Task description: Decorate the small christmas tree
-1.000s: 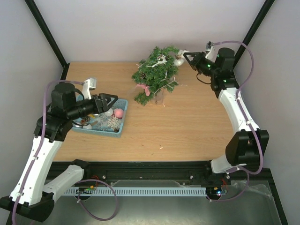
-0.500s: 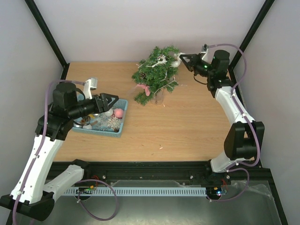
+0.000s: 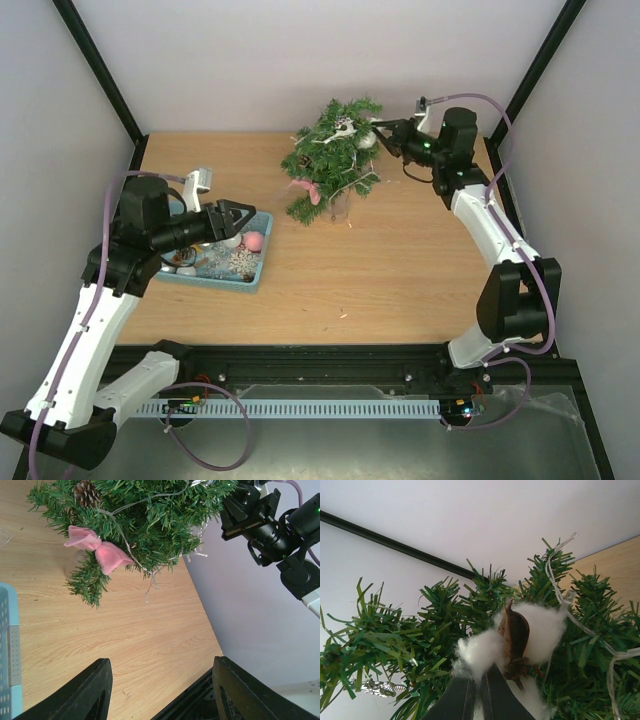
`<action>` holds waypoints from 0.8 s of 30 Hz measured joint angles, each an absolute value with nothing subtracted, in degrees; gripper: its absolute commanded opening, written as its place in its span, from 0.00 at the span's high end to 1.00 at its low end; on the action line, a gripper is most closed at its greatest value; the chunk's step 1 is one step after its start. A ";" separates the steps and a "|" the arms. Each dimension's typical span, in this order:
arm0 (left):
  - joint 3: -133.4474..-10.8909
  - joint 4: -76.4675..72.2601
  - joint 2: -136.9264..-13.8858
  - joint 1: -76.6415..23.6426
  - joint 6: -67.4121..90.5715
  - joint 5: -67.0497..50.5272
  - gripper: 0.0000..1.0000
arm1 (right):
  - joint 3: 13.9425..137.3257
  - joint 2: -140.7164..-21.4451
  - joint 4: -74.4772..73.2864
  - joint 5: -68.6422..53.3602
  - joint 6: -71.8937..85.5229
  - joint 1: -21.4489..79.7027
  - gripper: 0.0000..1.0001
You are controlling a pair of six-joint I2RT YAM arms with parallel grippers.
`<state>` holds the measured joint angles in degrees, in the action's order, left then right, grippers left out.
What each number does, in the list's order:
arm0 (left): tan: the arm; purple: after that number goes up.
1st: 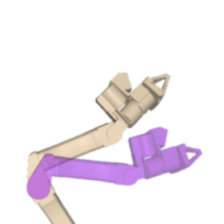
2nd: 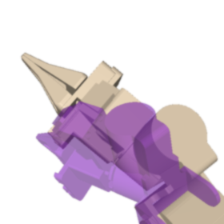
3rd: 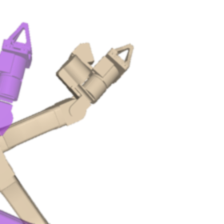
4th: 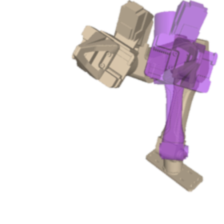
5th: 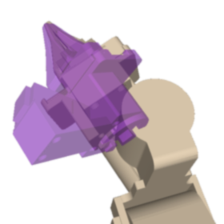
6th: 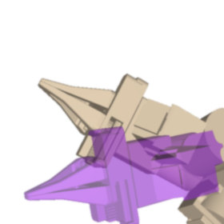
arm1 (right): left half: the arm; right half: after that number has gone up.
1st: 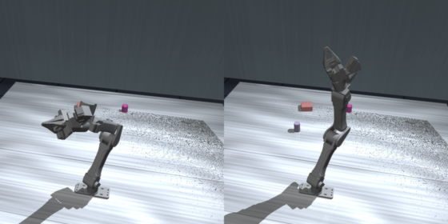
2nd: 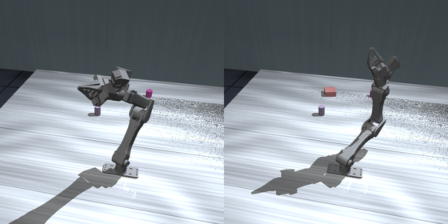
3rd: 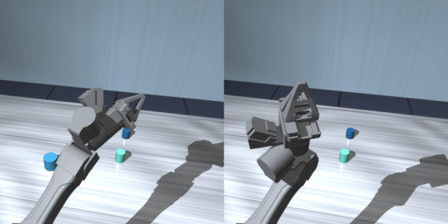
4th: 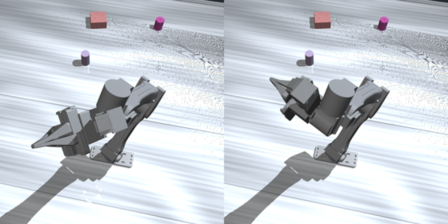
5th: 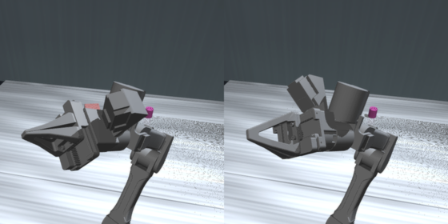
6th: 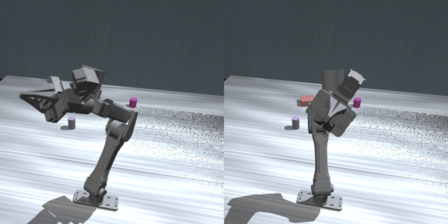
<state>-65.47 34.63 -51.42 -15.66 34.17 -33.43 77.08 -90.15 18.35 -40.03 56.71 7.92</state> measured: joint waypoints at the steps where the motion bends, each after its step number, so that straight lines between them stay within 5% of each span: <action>1: -65.41 34.54 -51.42 -15.66 34.22 -33.43 0.43 | 77.17 -90.17 17.96 -40.01 56.45 8.10 0.99; 10: -64.42 33.50 -51.29 -15.66 34.30 -33.61 0.43 | 79.24 -92.40 16.01 -39.33 54.83 9.39 0.98; 15: -63.96 33.32 -51.18 -15.66 34.33 -33.65 0.43 | 79.88 -92.49 14.06 -38.74 53.58 9.41 0.87; 24: -63.61 33.21 -50.85 -15.33 34.30 -34.04 0.43 | 80.16 -92.03 10.07 -36.99 50.28 9.41 0.80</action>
<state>-63.61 33.21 -50.85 -15.33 34.30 -34.04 80.16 -92.03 10.07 -36.99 50.28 9.41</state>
